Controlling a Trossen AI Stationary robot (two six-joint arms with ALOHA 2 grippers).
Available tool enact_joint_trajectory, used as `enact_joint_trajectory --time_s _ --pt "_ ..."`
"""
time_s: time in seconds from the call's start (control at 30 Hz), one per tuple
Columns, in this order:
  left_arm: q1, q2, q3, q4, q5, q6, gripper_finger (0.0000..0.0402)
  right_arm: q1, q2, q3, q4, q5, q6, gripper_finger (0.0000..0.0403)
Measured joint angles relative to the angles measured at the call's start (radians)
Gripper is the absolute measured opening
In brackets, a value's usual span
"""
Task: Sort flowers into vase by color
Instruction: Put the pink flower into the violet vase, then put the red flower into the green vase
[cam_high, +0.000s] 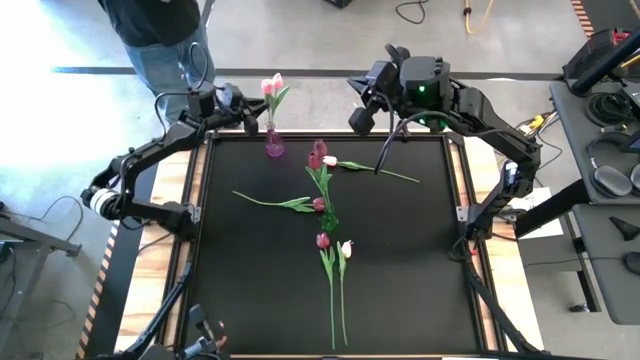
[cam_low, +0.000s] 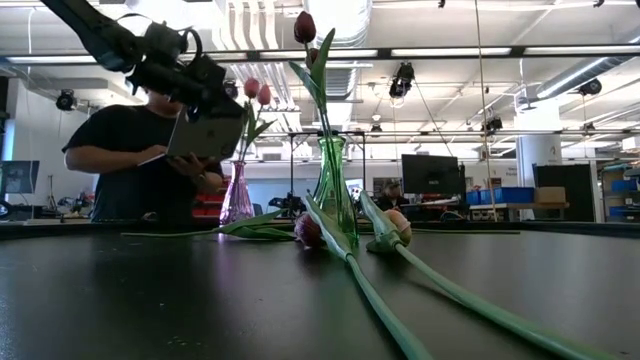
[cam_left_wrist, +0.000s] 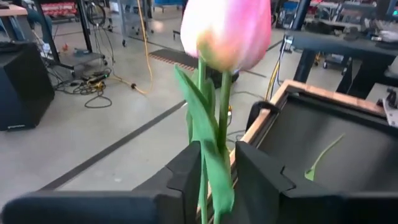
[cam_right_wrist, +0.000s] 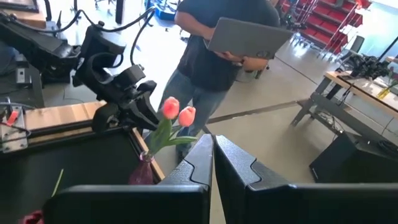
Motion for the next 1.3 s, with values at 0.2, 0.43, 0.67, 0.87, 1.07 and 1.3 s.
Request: enact_joint_trajectory --time_s 0.2,0.43,0.67,0.87,1.07,1.3 --pt "0.000 -0.061 -0.053 -0.012 -0.026 0.010 0.0115 0.018 0.000 0.000 -0.048 0.000 0.032 0.0009" --pt "0.001 -0.250 -0.175 -0.044 -0.049 -0.023 0.0119 0.023 0.000 -0.004 -0.239 -0.054 0.082 0.0009" --pt "-0.001 -0.471 -0.319 -0.081 -0.049 -0.122 0.0119 -0.004 -0.026 -0.115 -0.345 -0.183 0.128 0.0009" --pt "-0.003 -0.621 -0.387 -0.178 0.003 -0.156 0.0113 -0.015 -0.155 -0.412 -0.176 -0.215 0.201 0.0009" --pt "-0.030 -0.639 -0.354 -0.388 0.160 -0.113 0.0093 -0.014 -0.321 -0.787 0.095 -0.222 0.314 0.0009" --pt "-0.169 -0.573 -0.311 -0.528 0.165 -0.049 0.0077 -0.002 -0.428 -1.032 0.292 -0.220 0.447 0.0009"
